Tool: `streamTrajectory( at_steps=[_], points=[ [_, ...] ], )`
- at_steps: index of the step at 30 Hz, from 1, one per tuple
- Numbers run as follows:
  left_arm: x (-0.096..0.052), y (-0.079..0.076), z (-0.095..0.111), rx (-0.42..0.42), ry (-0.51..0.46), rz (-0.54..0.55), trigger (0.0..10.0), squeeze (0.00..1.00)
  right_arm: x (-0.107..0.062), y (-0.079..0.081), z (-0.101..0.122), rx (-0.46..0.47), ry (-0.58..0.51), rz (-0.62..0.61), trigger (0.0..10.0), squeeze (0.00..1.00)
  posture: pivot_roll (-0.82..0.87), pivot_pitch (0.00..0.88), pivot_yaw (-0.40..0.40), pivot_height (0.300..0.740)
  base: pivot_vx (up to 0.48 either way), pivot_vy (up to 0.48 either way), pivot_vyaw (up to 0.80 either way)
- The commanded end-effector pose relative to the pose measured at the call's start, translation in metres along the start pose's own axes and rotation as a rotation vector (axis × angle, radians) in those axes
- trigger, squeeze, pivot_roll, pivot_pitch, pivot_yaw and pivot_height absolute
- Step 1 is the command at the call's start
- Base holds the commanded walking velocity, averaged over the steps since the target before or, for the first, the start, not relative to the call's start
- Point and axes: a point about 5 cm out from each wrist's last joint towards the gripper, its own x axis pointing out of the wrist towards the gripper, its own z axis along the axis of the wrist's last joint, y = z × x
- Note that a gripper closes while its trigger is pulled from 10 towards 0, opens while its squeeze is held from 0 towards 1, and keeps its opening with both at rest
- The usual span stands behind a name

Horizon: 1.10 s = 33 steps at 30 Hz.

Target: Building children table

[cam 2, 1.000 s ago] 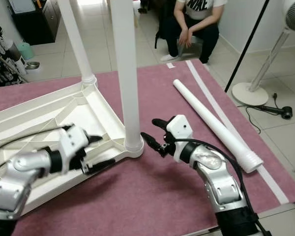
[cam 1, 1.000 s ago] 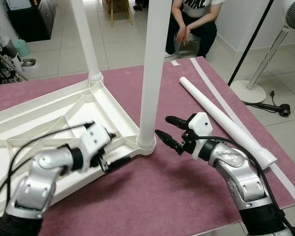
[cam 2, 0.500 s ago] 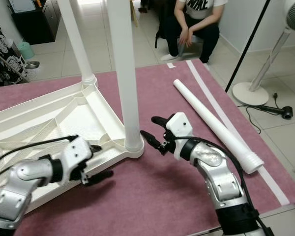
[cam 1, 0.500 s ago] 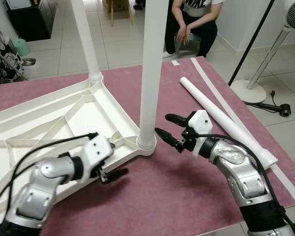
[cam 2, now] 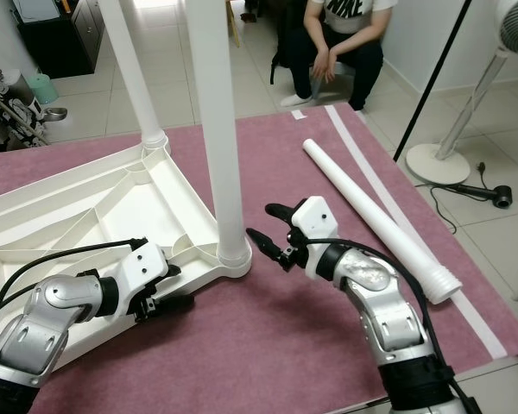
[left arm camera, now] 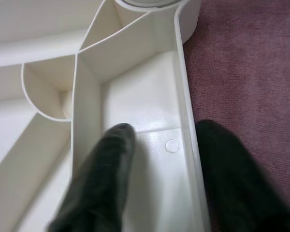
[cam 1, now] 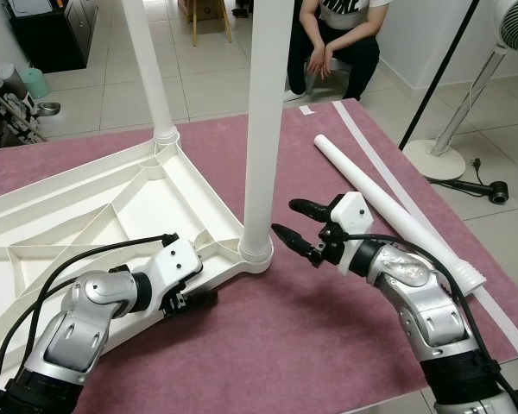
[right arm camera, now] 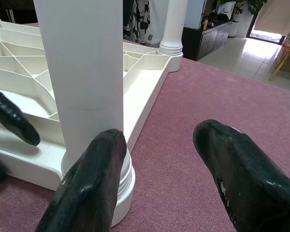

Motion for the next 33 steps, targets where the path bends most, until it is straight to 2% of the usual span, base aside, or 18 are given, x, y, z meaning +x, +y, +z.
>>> streamTrajectory(
  at_steps=[1,9,14,15,16,17,18,19,20,21,22,24,26,30,32,33],
  points=[
    [-0.001,0.007,-0.006,0.005,0.029,0.139,0.0,0.0,-0.001,-0.001,0.0,0.0,-0.003,-0.008,10.0,0.0,0.04,0.0,0.067,0.74,0.0,0.0,0.0],
    [-0.003,0.005,-0.005,0.016,0.022,0.111,0.0,0.0,-0.001,-0.001,0.0,0.001,-0.003,-0.011,10.0,0.0,0.04,0.0,0.067,0.74,0.0,0.0,0.0],
    [-0.011,0.001,-0.002,0.069,0.0,0.047,0.0,0.0,-0.001,-0.002,0.0,-0.002,-0.005,-0.009,10.0,0.0,0.04,0.0,0.064,0.74,0.0,0.0,0.0],
    [-0.014,-0.001,0.0,0.1,-0.005,0.019,3.9,0.0,-0.001,-0.002,0.001,-0.003,-0.006,-0.008,10.0,0.0,0.04,0.0,0.063,0.74,0.0,0.0,0.0],
    [-0.014,-0.001,0.0,0.1,-0.005,0.019,3.9,0.0,-0.001,-0.002,0.001,-0.003,-0.006,-0.008,10.0,0.0,0.04,0.0,0.063,0.74,0.0,0.0,0.0],
    [-0.02,-0.004,0.003,0.149,-0.013,-0.018,10.0,0.0,-0.001,-0.002,0.001,-0.004,-0.007,-0.006,10.0,0.0,0.04,0.0,0.062,0.74,0.0,0.0,0.0],
    [-0.02,-0.004,0.003,0.149,-0.013,-0.018,10.0,0.0,-0.001,-0.002,0.001,-0.004,-0.007,-0.006,10.0,0.0,0.04,0.0,0.062,0.74,0.0,0.0,0.0],
    [-0.026,-0.006,0.005,0.209,-0.019,-0.056,10.0,0.0,-0.001,-0.002,0.002,-0.005,-0.008,-0.005,10.0,0.0,0.04,0.0,0.061,0.74,0.0,0.0,0.0],
    [-0.026,-0.006,0.005,0.209,-0.019,-0.056,10.0,0.0,-0.001,-0.002,0.002,-0.005,-0.008,-0.005,10.0,0.0,0.04,0.0,0.061,0.74,0.0,0.0,0.0],
    [-0.03,-0.008,0.007,0.254,-0.018,-0.086,10.0,0.0,-0.001,-0.003,0.002,-0.006,-0.009,-0.004,10.0,0.0,0.05,0.0,0.061,0.74,0.0,0.0,0.0],
    [-0.03,-0.008,0.007,0.254,-0.018,-0.086,10.0,0.0,-0.001,-0.003,0.002,-0.006,-0.009,-0.004,10.0,0.0,0.05,0.0,0.061,0.74,0.0,0.0,0.0],
    [-0.037,-0.01,0.009,0.31,-0.023,-0.136,10.0,0.0,-0.001,-0.003,0.002,-0.007,-0.01,-0.002,10.0,0.0,0.05,0.0,0.061,0.74,0.0,0.0,0.0],
    [-0.042,-0.014,0.012,0.315,-0.05,-0.188,10.0,0.0,0.0,-0.002,0.002,-0.008,-0.011,0.001,10.0,0.0,0.05,0.0,0.062,0.74,0.0,0.0,0.0],
    [-0.032,-0.014,0.003,0.334,0.006,-0.164,10.0,0.0,0.002,0.002,0.004,-0.006,-0.018,0.026,10.0,0.0,0.05,0.0,0.062,0.74,0.0,0.0,0.0],
    [-0.032,-0.014,0.003,0.334,0.006,-0.164,10.0,0.0,0.002,0.002,0.004,-0.006,-0.018,0.026,10.0,0.0,0.05,0.0,0.062,0.74,0.0,0.0,0.0],
    [-0.021,-0.014,-0.002,0.33,0.035,-0.128,10.0,0.0,0.004,0.009,0.008,-0.002,-0.029,0.089,10.0,0.0,0.04,0.0,0.062,0.74,0.0,0.0,0.0]
  ],
)
